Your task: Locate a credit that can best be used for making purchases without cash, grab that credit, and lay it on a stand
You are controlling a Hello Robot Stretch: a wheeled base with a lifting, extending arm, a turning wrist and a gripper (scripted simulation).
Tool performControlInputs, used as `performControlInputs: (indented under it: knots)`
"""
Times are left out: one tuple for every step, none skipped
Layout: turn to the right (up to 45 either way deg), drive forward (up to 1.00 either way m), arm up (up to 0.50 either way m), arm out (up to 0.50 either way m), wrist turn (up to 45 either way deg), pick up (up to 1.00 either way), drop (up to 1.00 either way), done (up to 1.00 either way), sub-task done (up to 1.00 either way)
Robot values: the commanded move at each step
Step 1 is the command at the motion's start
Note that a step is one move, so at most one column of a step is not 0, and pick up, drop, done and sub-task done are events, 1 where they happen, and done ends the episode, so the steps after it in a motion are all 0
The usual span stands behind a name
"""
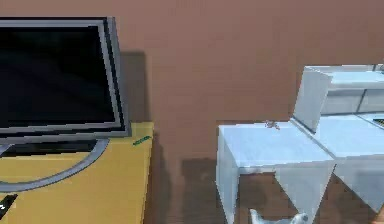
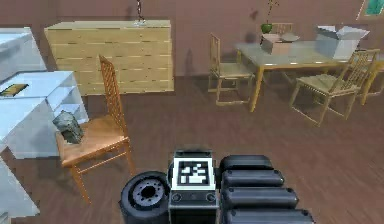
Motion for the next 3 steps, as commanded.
performControlInputs:
  knots:
    - [45.0,0.0,0.0,0.0,0.0,0.0,0.0,0.0,0.0]
    - [36.0,0.0,0.0,0.0,0.0,0.0,0.0,0.0,0.0]
    - [0.0,0.3,0.0,0.0,0.0,0.0,0.0,0.0,0.0]
